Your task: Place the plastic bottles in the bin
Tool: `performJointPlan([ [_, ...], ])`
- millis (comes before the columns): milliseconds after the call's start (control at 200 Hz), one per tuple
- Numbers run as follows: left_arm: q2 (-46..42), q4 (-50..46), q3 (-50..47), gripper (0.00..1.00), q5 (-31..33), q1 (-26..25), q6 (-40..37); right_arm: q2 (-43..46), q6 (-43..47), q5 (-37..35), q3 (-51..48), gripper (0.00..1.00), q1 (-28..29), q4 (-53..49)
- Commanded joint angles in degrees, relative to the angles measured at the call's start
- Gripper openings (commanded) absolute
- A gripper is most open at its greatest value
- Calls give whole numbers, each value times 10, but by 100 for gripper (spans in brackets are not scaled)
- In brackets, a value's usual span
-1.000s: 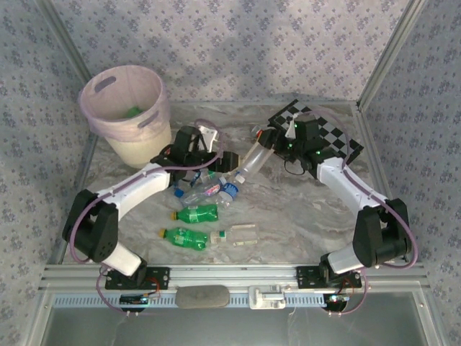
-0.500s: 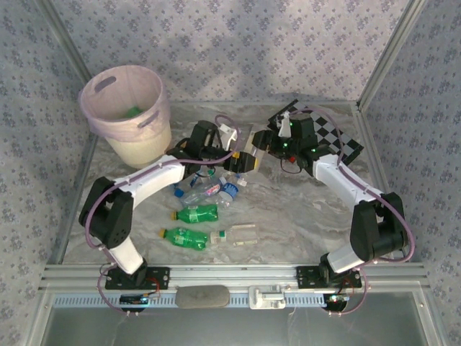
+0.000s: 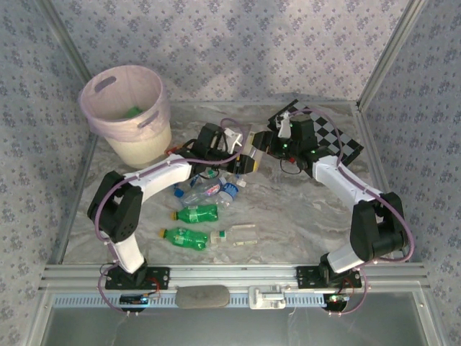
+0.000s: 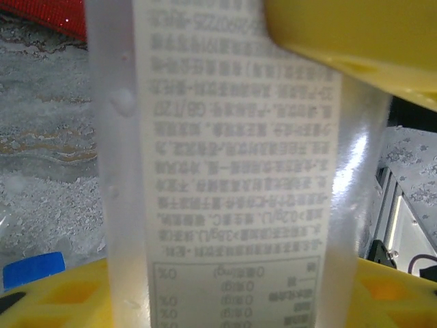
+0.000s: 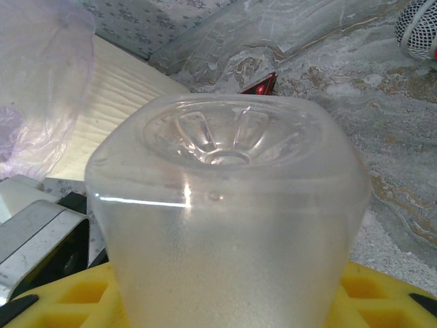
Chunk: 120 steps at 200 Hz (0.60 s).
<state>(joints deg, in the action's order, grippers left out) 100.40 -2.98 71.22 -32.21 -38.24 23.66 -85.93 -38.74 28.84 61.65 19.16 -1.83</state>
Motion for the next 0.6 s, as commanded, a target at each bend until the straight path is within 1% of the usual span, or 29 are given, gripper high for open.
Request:
performJointPlan([
  [0, 2, 12, 7, 53, 22, -2, 3, 11, -11, 19, -4, 49, 3, 18],
  [95, -4, 15, 0, 48, 38, -1, 4, 12, -17, 19, -4, 54, 2, 21],
  [125, -7, 16, -2, 47, 46, -2, 4, 13, -20, 19, -3, 57, 2, 23],
  [165, -11, 16, -6, 47, 56, -2, 5, 13, -23, 19, -2, 64, 3, 26],
  [235, -17, 16, -12, 45, 71, -1, 6, 14, -29, 17, 0, 80, 0, 27],
  [360, -28, 12, -22, 45, 91, 7, 12, 21, -37, 17, 2, 99, -14, 26],
  [495, -49, 7, -34, 45, 106, 30, 17, 47, -37, 1, -5, 99, -36, 22],
  [595, -74, -10, -32, 45, 117, 53, 7, 69, -31, -19, -17, 99, -50, 15],
])
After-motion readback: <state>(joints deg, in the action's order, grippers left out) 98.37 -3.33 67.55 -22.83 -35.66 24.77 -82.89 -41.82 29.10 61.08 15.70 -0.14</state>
